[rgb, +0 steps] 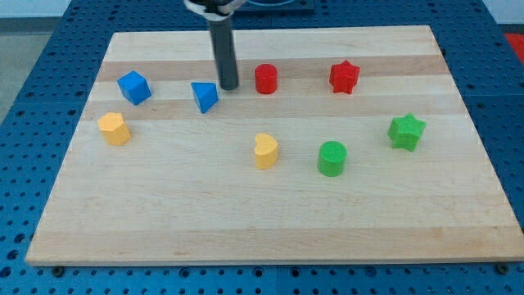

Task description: Move the blue triangle to the left

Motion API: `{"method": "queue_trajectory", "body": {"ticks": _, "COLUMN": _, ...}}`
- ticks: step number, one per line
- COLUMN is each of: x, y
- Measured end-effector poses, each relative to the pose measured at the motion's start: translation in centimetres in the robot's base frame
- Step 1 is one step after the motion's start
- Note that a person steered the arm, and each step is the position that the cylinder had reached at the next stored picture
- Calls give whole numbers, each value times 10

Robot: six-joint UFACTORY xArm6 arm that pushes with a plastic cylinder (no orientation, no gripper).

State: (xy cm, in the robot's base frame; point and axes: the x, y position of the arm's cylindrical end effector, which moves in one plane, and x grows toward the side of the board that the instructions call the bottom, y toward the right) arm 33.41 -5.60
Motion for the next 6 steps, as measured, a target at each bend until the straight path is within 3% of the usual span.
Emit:
{"method": "queue_trajectory", "body": {"ticks": 2, "x": 37, "y": 13}}
{"method": "queue_trajectory", "body": {"ticks": 5, "x": 31, "y": -98}}
{"method": "queue_trajectory", "body": {"ticks": 6, "x": 30, "y": -101}}
